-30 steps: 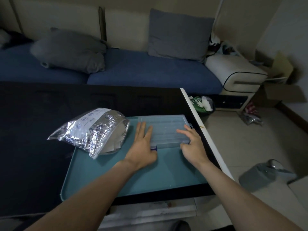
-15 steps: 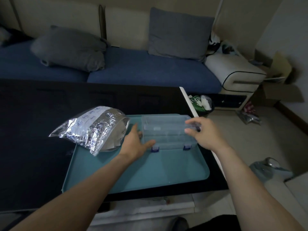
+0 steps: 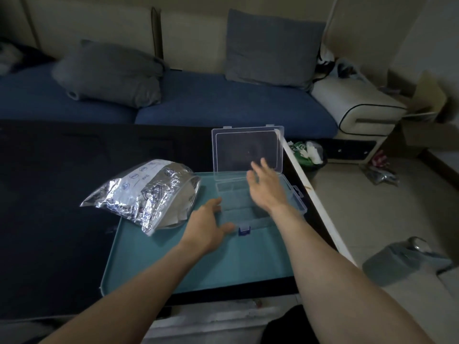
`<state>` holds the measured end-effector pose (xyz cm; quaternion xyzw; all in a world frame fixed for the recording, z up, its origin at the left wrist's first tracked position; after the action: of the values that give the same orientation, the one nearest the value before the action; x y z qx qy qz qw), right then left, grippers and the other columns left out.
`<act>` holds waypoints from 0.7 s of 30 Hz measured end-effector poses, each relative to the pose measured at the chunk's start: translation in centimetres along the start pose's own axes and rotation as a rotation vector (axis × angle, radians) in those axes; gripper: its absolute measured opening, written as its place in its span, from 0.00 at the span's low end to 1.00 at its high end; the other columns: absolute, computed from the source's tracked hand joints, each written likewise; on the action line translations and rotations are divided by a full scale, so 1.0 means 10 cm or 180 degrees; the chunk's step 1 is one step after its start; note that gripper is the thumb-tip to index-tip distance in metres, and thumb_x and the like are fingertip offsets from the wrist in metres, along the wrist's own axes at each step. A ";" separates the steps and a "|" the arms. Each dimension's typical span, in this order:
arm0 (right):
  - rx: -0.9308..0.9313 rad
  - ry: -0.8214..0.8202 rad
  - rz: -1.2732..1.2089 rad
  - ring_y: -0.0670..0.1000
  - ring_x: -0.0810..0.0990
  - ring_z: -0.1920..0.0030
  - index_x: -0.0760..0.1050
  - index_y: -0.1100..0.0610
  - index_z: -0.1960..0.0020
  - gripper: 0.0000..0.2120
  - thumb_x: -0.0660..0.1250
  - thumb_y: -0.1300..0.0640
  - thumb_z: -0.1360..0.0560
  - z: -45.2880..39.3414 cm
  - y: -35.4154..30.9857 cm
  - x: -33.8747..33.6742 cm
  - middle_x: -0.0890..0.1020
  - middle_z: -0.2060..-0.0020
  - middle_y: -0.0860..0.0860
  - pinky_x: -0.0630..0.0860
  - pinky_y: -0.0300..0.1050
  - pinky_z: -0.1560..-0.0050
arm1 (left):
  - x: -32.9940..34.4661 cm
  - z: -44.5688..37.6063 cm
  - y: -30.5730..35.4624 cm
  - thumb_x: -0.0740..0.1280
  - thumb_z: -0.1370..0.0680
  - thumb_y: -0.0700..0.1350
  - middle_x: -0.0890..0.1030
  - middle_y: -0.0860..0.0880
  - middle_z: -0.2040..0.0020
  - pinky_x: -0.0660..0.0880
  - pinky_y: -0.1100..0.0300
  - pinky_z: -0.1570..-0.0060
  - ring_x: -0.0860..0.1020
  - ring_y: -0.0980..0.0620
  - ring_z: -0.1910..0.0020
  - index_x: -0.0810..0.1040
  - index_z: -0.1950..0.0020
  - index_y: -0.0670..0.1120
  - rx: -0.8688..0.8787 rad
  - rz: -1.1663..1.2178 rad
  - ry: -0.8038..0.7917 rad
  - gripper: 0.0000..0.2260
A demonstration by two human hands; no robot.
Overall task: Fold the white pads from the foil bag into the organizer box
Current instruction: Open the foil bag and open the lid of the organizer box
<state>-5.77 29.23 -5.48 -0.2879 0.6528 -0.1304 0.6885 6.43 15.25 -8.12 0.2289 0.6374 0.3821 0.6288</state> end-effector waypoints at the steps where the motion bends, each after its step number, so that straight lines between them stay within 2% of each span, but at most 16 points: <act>1: 0.0184 -0.0273 0.0337 0.55 0.46 0.19 0.57 0.49 0.19 0.26 0.47 0.42 0.15 -0.01 0.03 0.10 0.50 0.18 0.48 0.48 0.59 0.22 | 0.00 0.02 0.02 0.75 0.27 0.46 0.77 0.45 0.32 0.67 0.57 0.32 0.74 0.48 0.33 0.64 0.23 0.45 -0.0009 -0.0020 -0.0047 0.35; 4: 0.0587 -0.0508 0.0788 0.57 0.44 0.19 0.59 0.51 0.20 0.29 0.46 0.38 0.17 0.00 0.06 0.19 0.54 0.19 0.51 0.43 0.65 0.23 | -0.07 0.12 0.14 0.71 0.24 0.45 0.76 0.45 0.33 0.68 0.57 0.34 0.75 0.46 0.34 0.63 0.24 0.46 0.0036 -0.0336 -0.0103 0.31; 6: 0.0627 -0.0366 0.0770 0.60 0.47 0.20 0.62 0.54 0.22 0.29 0.48 0.39 0.17 0.00 0.04 0.18 0.58 0.20 0.55 0.42 0.67 0.23 | -0.32 0.19 0.36 0.69 0.23 0.45 0.79 0.46 0.38 0.72 0.56 0.40 0.79 0.48 0.42 0.70 0.29 0.45 0.0386 -0.0580 0.0301 0.23; 8: 0.0417 0.0117 0.0637 0.63 0.56 0.22 0.66 0.56 0.25 0.26 0.54 0.42 0.17 0.00 -0.05 0.06 0.66 0.24 0.58 0.50 0.64 0.23 | -0.71 0.34 0.66 0.68 0.24 0.42 0.82 0.49 0.49 0.75 0.58 0.50 0.80 0.52 0.56 0.78 0.40 0.45 0.1070 -0.0486 0.0951 0.12; 10: -0.0133 0.0650 0.0199 0.58 0.71 0.31 0.74 0.56 0.33 0.19 0.60 0.47 0.18 0.07 -0.31 -0.12 0.77 0.35 0.56 0.67 0.51 0.31 | -1.09 0.46 0.84 0.67 0.25 0.42 0.80 0.50 0.55 0.73 0.60 0.54 0.77 0.53 0.59 0.80 0.48 0.45 0.1665 -0.0476 0.1389 0.07; 12: -0.0564 0.0593 -0.0469 0.47 0.80 0.47 0.79 0.54 0.45 0.08 0.65 0.52 0.19 0.18 -0.61 -0.16 0.82 0.48 0.49 0.72 0.35 0.49 | -1.33 0.43 0.74 0.66 0.26 0.50 0.78 0.49 0.48 0.70 0.59 0.45 0.76 0.50 0.49 0.80 0.43 0.46 0.1748 -0.0793 0.1415 0.14; 14: -0.0786 0.0165 -0.0777 0.41 0.79 0.58 0.79 0.52 0.51 0.01 0.69 0.55 0.22 0.29 -0.88 -0.03 0.82 0.57 0.45 0.73 0.31 0.58 | -1.40 0.26 0.38 0.60 0.29 0.63 0.71 0.48 0.32 0.61 0.54 0.33 0.67 0.46 0.32 0.72 0.30 0.53 0.1281 -0.1369 0.1057 0.30; 16: -0.0850 -0.0234 -0.0812 0.43 0.80 0.59 0.79 0.53 0.50 0.06 0.73 0.55 0.25 0.40 -1.03 0.19 0.82 0.57 0.45 0.76 0.35 0.55 | -1.35 0.08 -0.05 0.54 0.34 0.71 0.61 0.49 0.24 0.52 0.44 0.26 0.56 0.45 0.24 0.60 0.23 0.57 0.0744 -0.1756 0.0557 0.40; 17: -0.0834 -0.0405 -0.0759 0.45 0.81 0.56 0.79 0.54 0.45 0.12 0.75 0.54 0.26 0.44 -1.07 0.33 0.82 0.53 0.45 0.76 0.37 0.52 | -1.31 0.01 -0.21 0.51 0.35 0.72 0.60 0.49 0.23 0.50 0.42 0.26 0.54 0.45 0.23 0.57 0.22 0.57 0.0581 -0.1786 0.0364 0.42; 19: -0.0795 -0.0653 -0.0668 0.48 0.82 0.50 0.75 0.53 0.34 0.24 0.76 0.52 0.27 0.48 -1.13 0.56 0.81 0.44 0.47 0.77 0.41 0.46 | -1.28 -0.10 -0.41 0.46 0.32 0.69 0.63 0.48 0.24 0.53 0.41 0.26 0.58 0.45 0.24 0.58 0.22 0.53 0.0455 -0.1654 0.0254 0.41; 21: -0.0795 -0.0657 -0.0695 0.52 0.82 0.48 0.72 0.52 0.29 0.29 0.76 0.50 0.28 0.49 -1.20 0.67 0.79 0.39 0.49 0.78 0.45 0.43 | -1.34 -0.17 -0.45 0.44 0.28 0.65 0.69 0.48 0.28 0.60 0.40 0.30 0.65 0.44 0.28 0.64 0.24 0.51 0.0520 -0.1470 0.0425 0.36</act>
<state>2.16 17.05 -4.26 -0.4520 0.5547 -0.0922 0.6924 7.03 1.84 -3.33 0.1015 0.7416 0.1898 0.6353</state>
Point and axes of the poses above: each hand's wrist, its own z-axis away from the middle knuckle, its own x-axis out of the palm, y = z × x, the point moved 10 cm from there along -z, towards the middle knuckle
